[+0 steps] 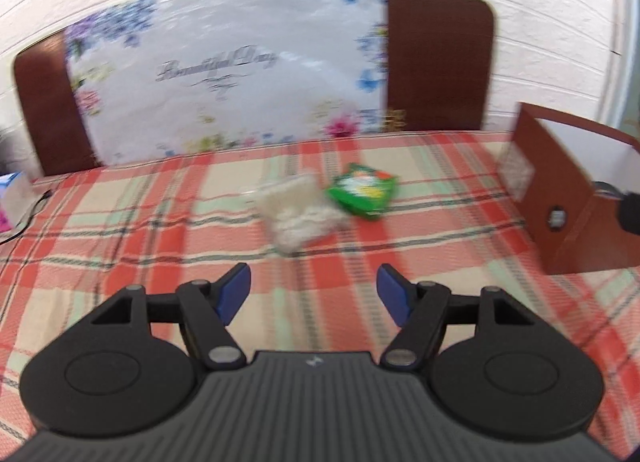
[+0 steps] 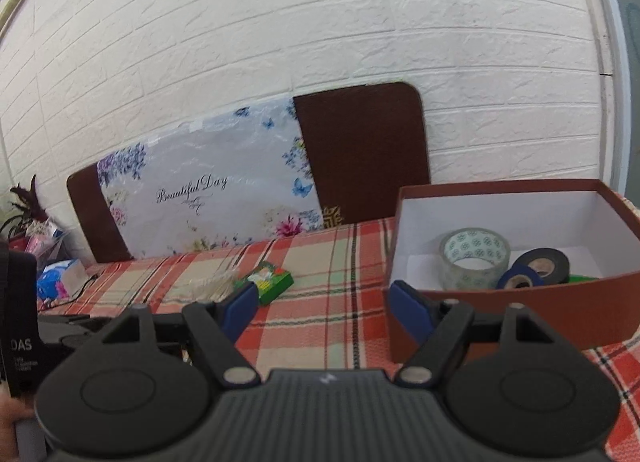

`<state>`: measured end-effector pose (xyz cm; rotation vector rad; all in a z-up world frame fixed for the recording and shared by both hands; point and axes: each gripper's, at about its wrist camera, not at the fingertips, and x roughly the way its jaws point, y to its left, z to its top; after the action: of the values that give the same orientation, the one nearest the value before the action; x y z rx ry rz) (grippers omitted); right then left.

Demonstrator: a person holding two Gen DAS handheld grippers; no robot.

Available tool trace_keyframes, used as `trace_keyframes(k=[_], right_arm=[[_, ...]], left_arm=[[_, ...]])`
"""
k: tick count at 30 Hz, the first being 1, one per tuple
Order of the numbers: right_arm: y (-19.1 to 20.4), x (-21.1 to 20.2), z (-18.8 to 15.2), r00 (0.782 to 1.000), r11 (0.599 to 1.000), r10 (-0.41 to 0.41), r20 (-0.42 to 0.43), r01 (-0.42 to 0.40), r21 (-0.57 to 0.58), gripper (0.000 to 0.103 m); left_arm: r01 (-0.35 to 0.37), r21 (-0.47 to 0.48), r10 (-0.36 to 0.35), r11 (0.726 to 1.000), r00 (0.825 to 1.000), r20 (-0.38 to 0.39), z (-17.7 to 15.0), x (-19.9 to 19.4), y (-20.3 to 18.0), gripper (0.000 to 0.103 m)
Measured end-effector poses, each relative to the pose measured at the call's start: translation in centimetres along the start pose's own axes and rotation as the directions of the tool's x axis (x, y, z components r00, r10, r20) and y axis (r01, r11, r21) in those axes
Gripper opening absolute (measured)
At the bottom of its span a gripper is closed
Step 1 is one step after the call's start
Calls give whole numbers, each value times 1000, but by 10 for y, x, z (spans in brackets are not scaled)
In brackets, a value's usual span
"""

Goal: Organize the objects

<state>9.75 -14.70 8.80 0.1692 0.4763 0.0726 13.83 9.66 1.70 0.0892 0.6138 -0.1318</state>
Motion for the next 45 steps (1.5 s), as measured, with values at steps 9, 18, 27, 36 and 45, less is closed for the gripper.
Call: trace_keyframes(k=[9,18,27,36,45], right_arm=[[50,79,-14,994,975,55,-91,-73,-211,77],[57,199,-17,996,856,-9,-86,-37,-516,86],[64,249,-7,976,844,131,-173,-201,-498,70],[49,169,-46,981,902,42,-189,-119,-416,66],[22,32,-105,977,934,-6,-213,-71,-350,65]], left_arm=[[-56,-154,60,986,998,17,-47,38,68,83],[-46,-131,52,990,998,40,-50,41,64,86],[-18,-169,28,985,998,58,-49,45,68,87],[-47,-138,54,989,998,42,-48,47,63,88],[-95,-103,97,990,995,12,-46,50,57,95]])
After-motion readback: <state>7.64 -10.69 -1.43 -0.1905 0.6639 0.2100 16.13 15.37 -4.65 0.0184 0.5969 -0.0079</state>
